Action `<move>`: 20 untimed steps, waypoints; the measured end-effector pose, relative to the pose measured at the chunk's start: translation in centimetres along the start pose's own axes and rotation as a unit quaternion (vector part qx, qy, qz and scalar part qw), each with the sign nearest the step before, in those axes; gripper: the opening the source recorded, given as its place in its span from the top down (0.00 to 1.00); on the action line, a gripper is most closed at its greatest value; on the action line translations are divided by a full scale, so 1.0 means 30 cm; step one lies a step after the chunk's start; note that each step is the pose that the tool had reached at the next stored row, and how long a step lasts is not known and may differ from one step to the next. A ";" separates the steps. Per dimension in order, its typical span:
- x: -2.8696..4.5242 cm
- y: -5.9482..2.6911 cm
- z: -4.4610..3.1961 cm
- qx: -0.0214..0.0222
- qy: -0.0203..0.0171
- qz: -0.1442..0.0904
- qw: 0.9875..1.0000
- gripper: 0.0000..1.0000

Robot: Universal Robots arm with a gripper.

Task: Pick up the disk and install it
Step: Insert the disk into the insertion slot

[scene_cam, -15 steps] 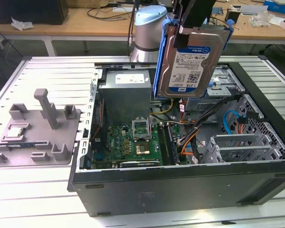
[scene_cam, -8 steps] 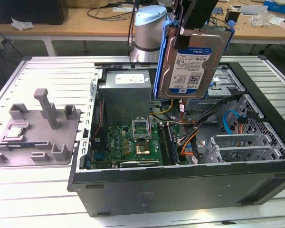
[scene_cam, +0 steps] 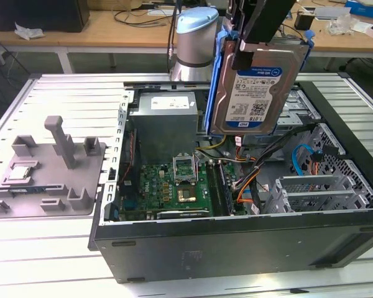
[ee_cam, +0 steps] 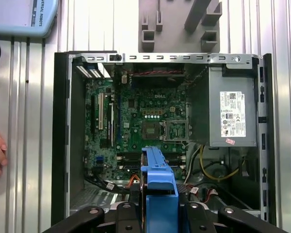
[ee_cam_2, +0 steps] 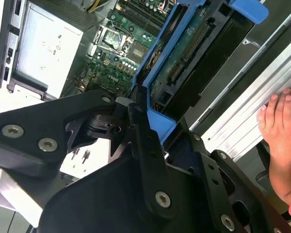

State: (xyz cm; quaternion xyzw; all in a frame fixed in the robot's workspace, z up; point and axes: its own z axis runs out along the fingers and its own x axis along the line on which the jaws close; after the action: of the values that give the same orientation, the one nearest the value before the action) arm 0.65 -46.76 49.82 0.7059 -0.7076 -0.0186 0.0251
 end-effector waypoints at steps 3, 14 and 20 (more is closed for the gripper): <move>0.006 -0.001 0.000 0.010 0.000 0.000 1.000 0.64; 0.133 -0.067 -0.001 0.015 0.000 0.000 1.000 0.64; 0.163 -0.076 0.003 0.016 -0.003 0.000 1.000 0.64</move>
State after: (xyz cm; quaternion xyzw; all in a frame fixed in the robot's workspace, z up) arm 2.91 -51.66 49.62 0.7062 -0.7079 -0.0093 0.0110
